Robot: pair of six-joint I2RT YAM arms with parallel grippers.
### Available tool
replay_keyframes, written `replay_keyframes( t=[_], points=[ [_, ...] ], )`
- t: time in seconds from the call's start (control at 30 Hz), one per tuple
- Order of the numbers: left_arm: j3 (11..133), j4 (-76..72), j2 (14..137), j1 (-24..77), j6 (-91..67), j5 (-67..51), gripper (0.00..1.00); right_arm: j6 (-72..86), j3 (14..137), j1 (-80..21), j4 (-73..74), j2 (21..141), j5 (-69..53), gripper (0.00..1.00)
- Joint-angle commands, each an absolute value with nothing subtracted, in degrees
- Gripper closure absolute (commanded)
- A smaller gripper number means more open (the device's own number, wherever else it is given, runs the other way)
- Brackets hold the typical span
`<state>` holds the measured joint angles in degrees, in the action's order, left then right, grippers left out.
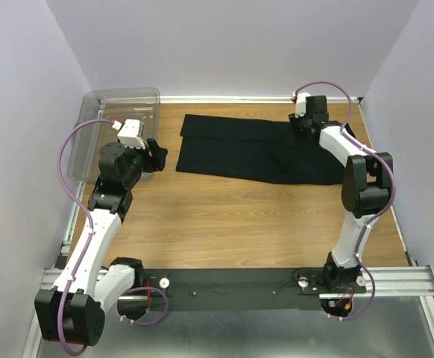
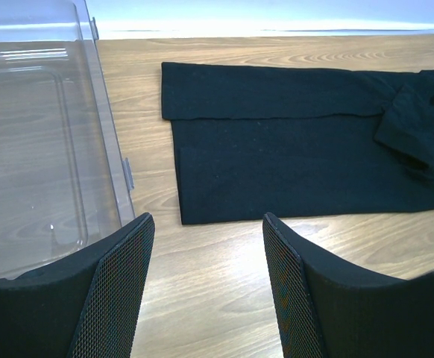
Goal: Fold and stack the t-shirts
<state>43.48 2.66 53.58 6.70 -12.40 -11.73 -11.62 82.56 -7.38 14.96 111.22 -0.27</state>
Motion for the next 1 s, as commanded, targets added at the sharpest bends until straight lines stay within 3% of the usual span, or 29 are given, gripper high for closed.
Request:
replay_keyframes(
  t=[0.0, 0.53, 0.97],
  points=[
    [44.12, 1.67, 53.35, 6.42, -11.78, -13.18, 0.32, -10.19, 87.71, -2.65, 13.1, 116.1, 4.14, 0.55],
    [44.21, 1.67, 54.23, 6.42, -11.6, -13.36, 0.32, -9.49, 99.14, 2.81, 13.18, 129.19, -18.36, 0.53],
    [44.3, 1.84, 55.11, 6.42, -11.6, -13.18, 0.32, -9.67, 101.87, 3.69, 13.36, 133.06, -19.33, 0.54]
  ],
)
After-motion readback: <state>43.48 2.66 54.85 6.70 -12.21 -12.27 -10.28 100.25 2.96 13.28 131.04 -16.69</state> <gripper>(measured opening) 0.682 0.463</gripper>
